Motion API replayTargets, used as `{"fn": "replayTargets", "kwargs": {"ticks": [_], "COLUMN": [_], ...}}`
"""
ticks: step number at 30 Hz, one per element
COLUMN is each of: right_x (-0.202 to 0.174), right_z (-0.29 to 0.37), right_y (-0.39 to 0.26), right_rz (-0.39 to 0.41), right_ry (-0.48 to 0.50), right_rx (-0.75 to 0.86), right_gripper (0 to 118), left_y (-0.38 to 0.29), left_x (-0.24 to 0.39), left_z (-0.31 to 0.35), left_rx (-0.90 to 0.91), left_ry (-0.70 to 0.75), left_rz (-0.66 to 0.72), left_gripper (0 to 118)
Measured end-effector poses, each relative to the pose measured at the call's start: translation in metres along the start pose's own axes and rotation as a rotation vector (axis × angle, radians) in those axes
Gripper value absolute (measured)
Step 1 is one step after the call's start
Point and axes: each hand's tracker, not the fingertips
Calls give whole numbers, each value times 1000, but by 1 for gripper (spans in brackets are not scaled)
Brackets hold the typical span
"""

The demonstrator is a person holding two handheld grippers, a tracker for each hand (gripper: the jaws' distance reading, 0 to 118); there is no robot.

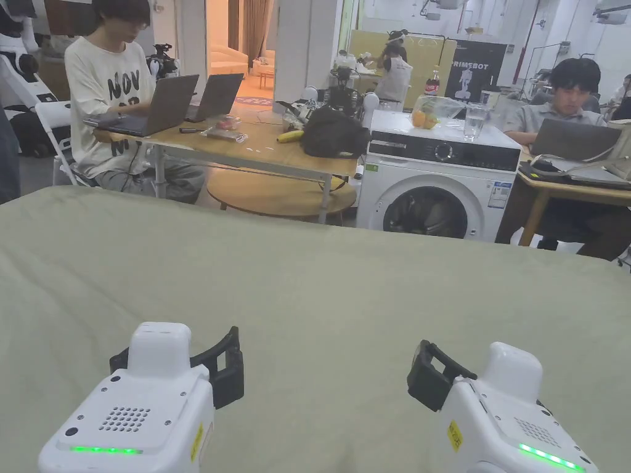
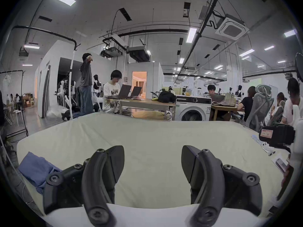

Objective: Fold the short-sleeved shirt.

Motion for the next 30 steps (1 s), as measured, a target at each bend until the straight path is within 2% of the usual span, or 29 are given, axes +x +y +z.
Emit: {"fn": "replayTargets", "kwargs": {"ticks": [3, 11, 17, 22, 30], "right_x": [-3, -5, -5, -6, -14], "right_z": [1, -4, -9, -12, -8], "right_y": [-1, 0, -3, -5, -7], "right_rz": [29, 27, 34, 42, 97], "right_ry": [-16, -26, -43, -67, -72], "right_rx": [10, -11, -30, -39, -16], "right_gripper": [90, 91, 91, 91, 91], "left_y": [0, -6, -9, -9, -14], "left_x": [2, 0, -10, -14, -8], "left_z": [2, -2, 0, -1, -2], "left_rx": [34, 55, 67, 63, 62], "left_ry": [1, 31, 30, 53, 40], "left_rz": [-16, -5, 34, 32, -17], "left_gripper": [72, 73, 80, 80, 80]}}
